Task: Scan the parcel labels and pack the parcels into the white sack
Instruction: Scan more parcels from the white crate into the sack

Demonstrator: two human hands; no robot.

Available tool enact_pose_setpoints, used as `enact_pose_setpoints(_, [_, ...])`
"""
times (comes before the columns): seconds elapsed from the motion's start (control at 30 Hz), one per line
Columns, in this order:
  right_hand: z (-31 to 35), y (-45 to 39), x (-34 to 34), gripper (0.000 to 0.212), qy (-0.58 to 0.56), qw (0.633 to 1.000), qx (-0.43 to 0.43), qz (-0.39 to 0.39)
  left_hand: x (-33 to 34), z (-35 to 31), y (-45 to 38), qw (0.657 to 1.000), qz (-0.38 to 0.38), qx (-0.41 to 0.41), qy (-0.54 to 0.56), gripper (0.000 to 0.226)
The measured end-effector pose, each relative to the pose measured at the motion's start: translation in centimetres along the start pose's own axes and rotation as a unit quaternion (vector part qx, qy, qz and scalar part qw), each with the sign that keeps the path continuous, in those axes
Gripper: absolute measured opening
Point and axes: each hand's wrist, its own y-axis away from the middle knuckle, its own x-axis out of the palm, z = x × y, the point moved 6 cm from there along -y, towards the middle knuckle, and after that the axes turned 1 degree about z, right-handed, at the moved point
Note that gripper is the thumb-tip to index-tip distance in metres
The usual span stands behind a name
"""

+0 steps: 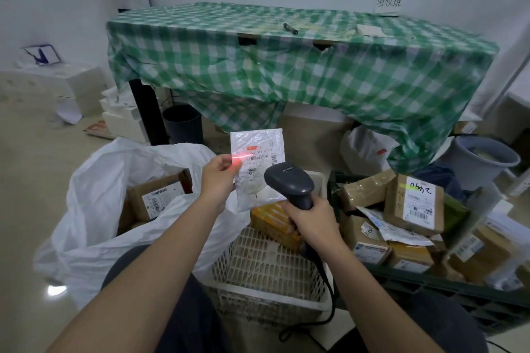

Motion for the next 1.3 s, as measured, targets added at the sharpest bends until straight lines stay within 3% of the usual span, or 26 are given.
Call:
enact_pose_setpoints(0.4, [0.3,0.0,1.6,0.018,-0.001,1.0,0.012,0.011,-1.8,0.0,-0.6,1.0,-0.012,0.008,0.009,0.002])
enact_pose_setpoints(0.6, [0.8,-1.7,3.5,0.011,-0.053,0.998,0.019,0.006,-7.0,-1.7,-1.4,0.997,-0.074,0.033,-0.012,0.004])
enact_pose_setpoints(0.73, [0.5,-3.6,5.8,0.011,-0.047,0.999,0.027,0.002,-13.8,-3.4,-2.4,0.985,-0.141,0.074,-0.074,0.009])
enact_pose_setpoints(0.87, [0.0,-4.6,8.9,0.014,-0.045,0.998,0.043,0.024,-19.5,-4.1,-3.4,0.953,-0.192,0.101,-0.211,0.011])
enact_pose_setpoints(0.97, [-1.1,-5.6,10.8,0.014,-0.035,0.996,0.059,0.052,-21.7,-1.8,-4.8,0.925,-0.161,0.035,-0.343,0.025])
enact_pose_setpoints(1.03, [-1.9,-5.9,11.5,0.015,-0.032,0.995,0.068,0.072,-22.1,0.1,-5.4,0.924,-0.124,-0.02,-0.361,0.033])
enact_pose_setpoints(1.17, [-3.0,-6.6,10.9,0.012,-0.019,0.995,0.08,0.061,-19.7,0.1,-6.3,0.938,-0.106,0.024,-0.329,0.032])
enact_pose_setpoints(1.3, [-4.5,-7.8,8.9,0.017,-0.019,0.993,0.11,0.033,-13.5,0.0,-6.8,0.959,-0.017,0.046,-0.281,0.025])
